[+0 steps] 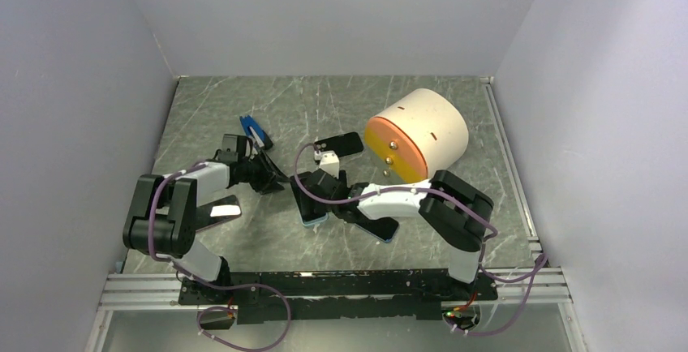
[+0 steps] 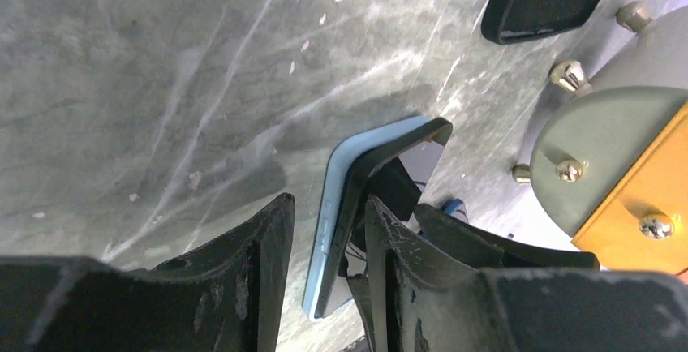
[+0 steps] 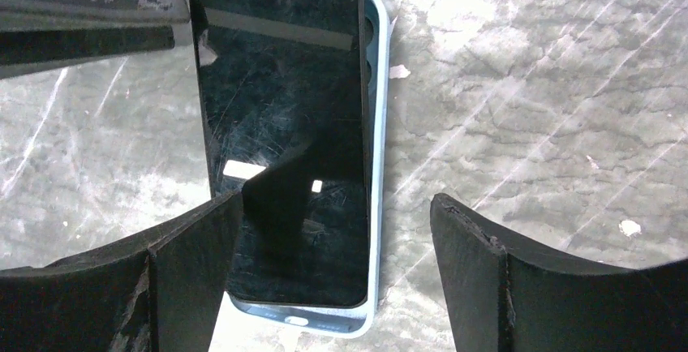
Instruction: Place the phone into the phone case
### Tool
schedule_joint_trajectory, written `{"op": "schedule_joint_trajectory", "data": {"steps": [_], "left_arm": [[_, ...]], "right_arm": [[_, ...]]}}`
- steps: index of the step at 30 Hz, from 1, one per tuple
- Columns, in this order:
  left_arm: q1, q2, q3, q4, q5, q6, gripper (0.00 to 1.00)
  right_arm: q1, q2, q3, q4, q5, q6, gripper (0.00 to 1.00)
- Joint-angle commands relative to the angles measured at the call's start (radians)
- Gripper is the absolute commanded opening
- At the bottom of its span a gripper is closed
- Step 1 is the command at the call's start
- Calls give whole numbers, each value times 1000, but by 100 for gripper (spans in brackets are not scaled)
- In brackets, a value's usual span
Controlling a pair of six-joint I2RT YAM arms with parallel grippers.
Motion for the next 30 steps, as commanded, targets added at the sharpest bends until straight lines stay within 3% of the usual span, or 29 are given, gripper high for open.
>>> {"op": "schedule_joint_trajectory", "data": {"steps": [1,8,20,26,30], "left_arm": [[-13,9,51,4,-67,26,43],[-31,51,89,16,-82,43,36],[-131,43,72,-40,-117,69,25],[-139,-62,97,-120,-147,61,38],[-137,-103,135,-186,-215,87,46]], "right_arm": [[-2,-49,-18,73,-45,-12,86],[-9,-32,-24,88,-57,-15,66],[-10,-25,-34,98,-79,-4,62],[-10,-51,-53,92,-82,2,56],[-10,-76,-69,78,-68,12,62]]}}
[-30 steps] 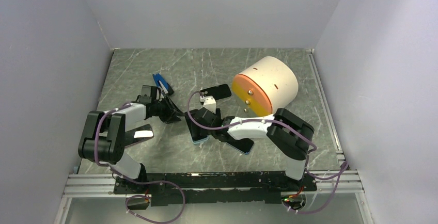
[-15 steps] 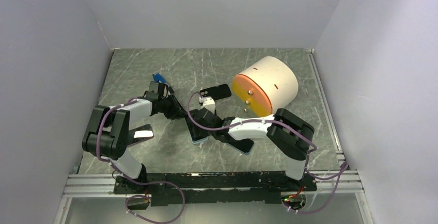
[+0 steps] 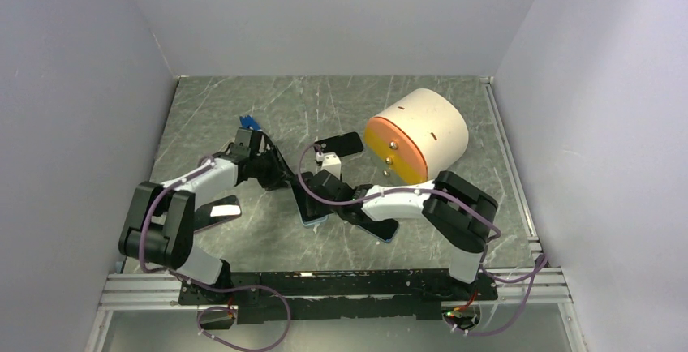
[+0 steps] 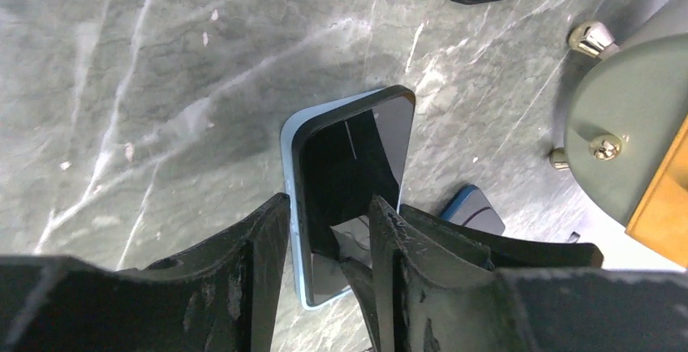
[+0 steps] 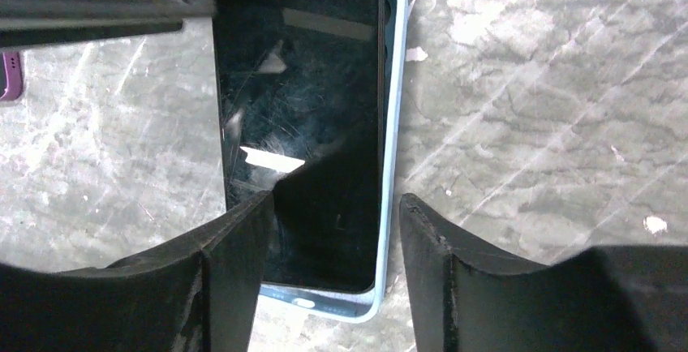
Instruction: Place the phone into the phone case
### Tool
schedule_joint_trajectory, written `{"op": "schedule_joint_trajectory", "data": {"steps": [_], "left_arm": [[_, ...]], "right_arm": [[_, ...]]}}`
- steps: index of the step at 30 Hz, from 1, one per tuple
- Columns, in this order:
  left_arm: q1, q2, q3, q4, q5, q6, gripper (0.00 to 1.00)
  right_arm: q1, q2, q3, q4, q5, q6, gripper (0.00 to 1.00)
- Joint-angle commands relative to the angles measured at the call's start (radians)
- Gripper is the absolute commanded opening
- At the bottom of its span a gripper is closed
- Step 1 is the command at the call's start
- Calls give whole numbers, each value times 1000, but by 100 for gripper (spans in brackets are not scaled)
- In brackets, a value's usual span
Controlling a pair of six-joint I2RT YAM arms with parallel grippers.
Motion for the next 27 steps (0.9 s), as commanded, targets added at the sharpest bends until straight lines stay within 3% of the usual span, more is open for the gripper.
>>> {"op": "schedule_joint_trajectory", "data": {"steps": [1,6,14,22,27], "left_arm": [[-1,-52,62,-89,-94,34,47],[11,34,127,-113,-78,30,47],[11,143,231,-150,-126,30,43],[11,159,216,-140,-123,30,40],[11,159,196,-118,-106,29,38]], "right_arm": [[3,-58,-25,13,3,11,66],[4,-86,-47,21,-20,-78,82],[7,-157,-96,66,-153,-376,91],[7,-205,-169,149,-367,-738,91],[28,-238,-243,231,-374,-907,90]]}}
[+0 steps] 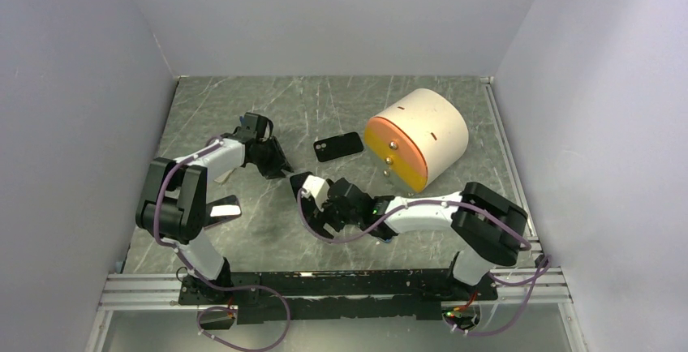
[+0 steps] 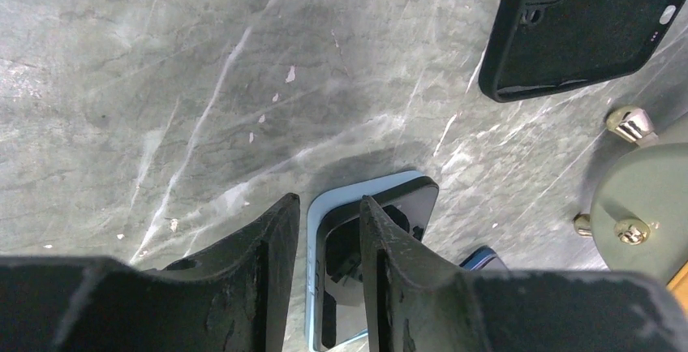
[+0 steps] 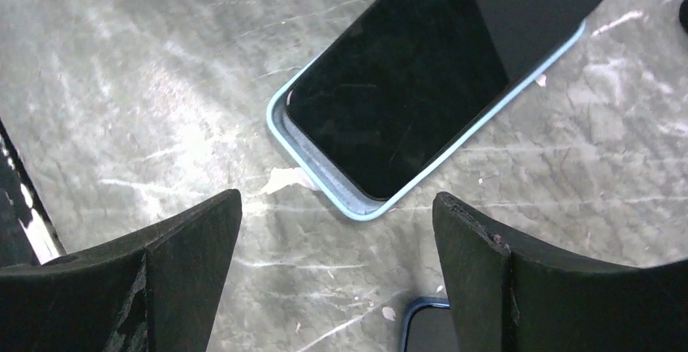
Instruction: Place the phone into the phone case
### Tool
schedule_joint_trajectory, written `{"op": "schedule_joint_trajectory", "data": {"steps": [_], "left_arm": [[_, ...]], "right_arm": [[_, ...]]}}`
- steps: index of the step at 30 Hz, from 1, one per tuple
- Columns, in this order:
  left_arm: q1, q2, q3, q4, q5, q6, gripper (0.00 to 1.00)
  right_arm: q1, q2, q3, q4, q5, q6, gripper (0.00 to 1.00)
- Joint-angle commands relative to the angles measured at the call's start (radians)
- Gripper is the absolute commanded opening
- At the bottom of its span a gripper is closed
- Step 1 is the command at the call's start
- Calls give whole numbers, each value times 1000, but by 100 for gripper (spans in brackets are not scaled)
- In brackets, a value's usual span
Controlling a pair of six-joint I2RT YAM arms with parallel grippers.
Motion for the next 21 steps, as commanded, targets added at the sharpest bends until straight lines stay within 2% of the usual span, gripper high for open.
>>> {"op": "schedule_joint_trajectory", "data": {"steps": [1,8,16,21], "left_arm": [[2,-5,-17,24,9,8,37],[2,1,-38,39,20,6,37],[-1,0,-55,52,34,11,34],[-15,-1,-74,80,67,3,31]], "right_arm": [[16,-57,-44,113,-41,-215,90],[20,-12,-12,61,18,-245,90],[27,20,-32,149,169,-233,87],[30,31,-40,189,190,-228,84]]}}
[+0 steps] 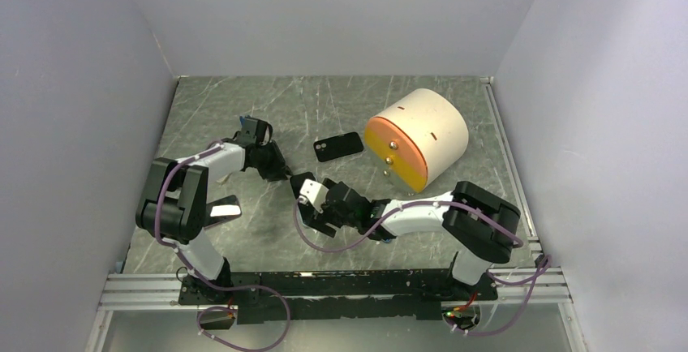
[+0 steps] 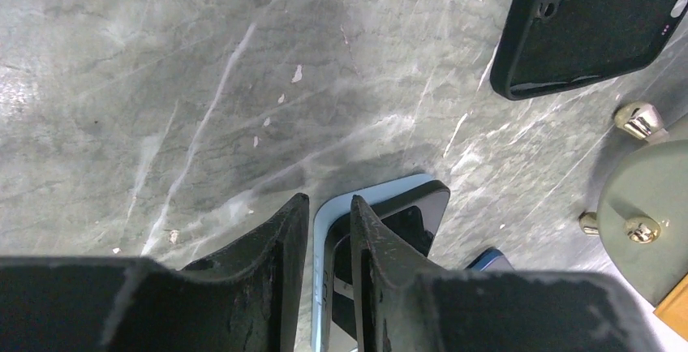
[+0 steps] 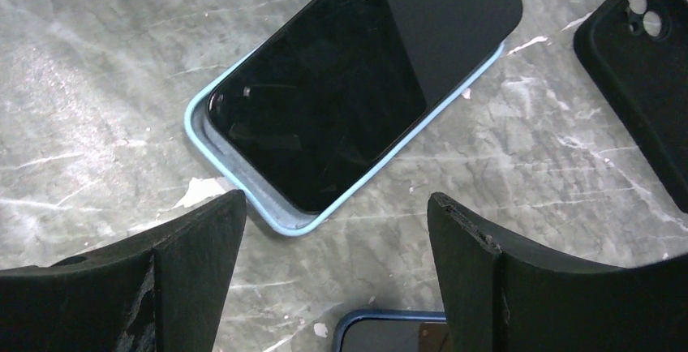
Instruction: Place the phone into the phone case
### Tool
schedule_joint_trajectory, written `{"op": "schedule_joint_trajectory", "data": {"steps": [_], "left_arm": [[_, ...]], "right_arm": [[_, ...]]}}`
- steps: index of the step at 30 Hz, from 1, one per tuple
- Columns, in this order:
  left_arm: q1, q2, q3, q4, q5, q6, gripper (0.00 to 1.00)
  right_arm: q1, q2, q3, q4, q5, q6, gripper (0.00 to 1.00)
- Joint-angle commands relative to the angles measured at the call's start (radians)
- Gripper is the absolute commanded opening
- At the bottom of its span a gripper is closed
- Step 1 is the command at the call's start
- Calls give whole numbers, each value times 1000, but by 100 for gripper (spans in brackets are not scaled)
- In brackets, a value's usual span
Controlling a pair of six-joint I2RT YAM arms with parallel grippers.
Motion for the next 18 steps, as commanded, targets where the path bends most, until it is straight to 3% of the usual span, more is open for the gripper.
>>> {"op": "schedule_joint_trajectory", "data": {"steps": [1,6,18], "left_arm": [[-22,2,-27,25,61,2,30],[-50,-8,-52,23,55,-5,27],[-52,-32,-28,-30,-3,20,30]], "right_arm": [[7,8,-5,98,56,-5,84],[9,18,-21,139,74,-1,83],[15,-64,-43,104,-22,-66,88]]}}
